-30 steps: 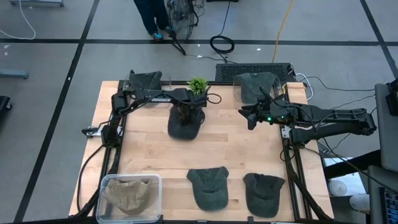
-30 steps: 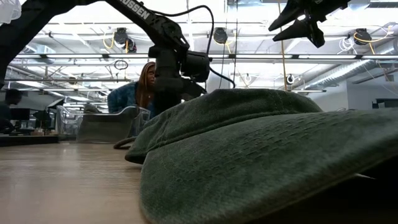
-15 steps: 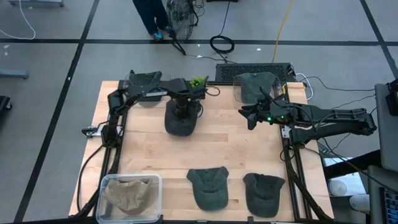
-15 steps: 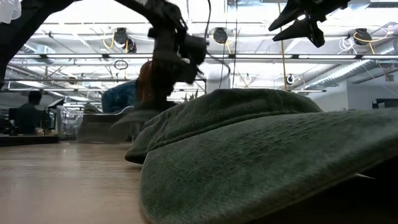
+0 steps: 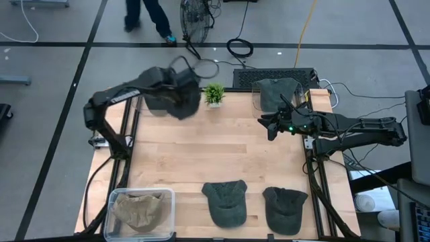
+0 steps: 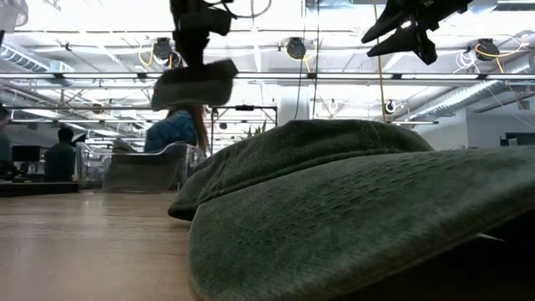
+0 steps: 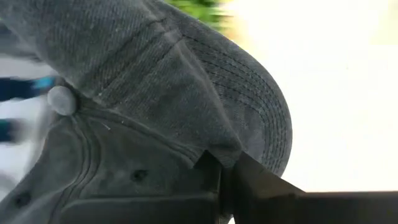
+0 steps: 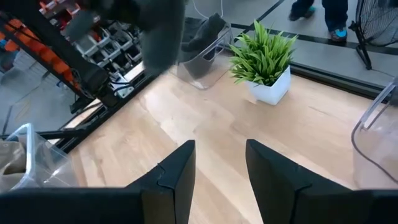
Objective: Pick & Place hat
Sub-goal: Put the top black cap into the left transparent bin
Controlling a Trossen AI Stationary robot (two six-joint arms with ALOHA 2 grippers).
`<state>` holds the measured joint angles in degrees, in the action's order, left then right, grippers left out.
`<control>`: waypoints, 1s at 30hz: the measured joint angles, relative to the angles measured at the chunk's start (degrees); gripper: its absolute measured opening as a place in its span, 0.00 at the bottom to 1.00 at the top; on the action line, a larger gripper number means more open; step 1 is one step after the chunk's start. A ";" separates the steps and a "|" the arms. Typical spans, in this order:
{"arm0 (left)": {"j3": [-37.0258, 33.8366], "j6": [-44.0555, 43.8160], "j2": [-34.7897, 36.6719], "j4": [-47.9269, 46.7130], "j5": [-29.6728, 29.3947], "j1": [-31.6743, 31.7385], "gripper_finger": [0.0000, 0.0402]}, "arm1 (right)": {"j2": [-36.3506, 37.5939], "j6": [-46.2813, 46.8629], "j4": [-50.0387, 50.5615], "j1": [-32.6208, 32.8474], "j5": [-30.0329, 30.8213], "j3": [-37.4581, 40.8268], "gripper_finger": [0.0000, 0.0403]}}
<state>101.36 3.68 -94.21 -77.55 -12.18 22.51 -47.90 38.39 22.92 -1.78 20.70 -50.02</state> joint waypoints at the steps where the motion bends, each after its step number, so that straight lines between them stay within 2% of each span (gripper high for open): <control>1: 0.00 0.04 0.57 0.12 -2.46 0.98 0.03 | 0.00 -0.23 -0.03 0.00 0.04 0.00 0.32; 4: 0.00 0.25 1.03 0.19 -6.67 4.67 0.05 | 0.00 -0.40 -0.10 0.00 0.05 0.00 0.32; 10: -1.71 3.07 0.99 0.08 -6.37 13.93 0.02 | 0.00 0.04 -1.91 0.00 0.01 0.00 0.32; 16: -8.78 6.14 0.97 3.89 -6.59 20.65 0.04 | 0.00 1.79 -2.10 -0.02 -1.44 0.00 0.32; 22: -16.75 8.18 0.90 10.08 -5.88 22.46 0.02 | 0.00 1.85 -1.84 -0.02 -2.70 0.00 0.32; 30: -23.31 6.83 0.89 13.76 -5.04 22.35 0.11 | 0.00 1.30 -1.60 -0.02 -2.81 0.00 0.32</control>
<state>78.05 10.51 -93.32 -63.79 -17.23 44.86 -47.90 39.69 21.32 -1.80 17.89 -50.02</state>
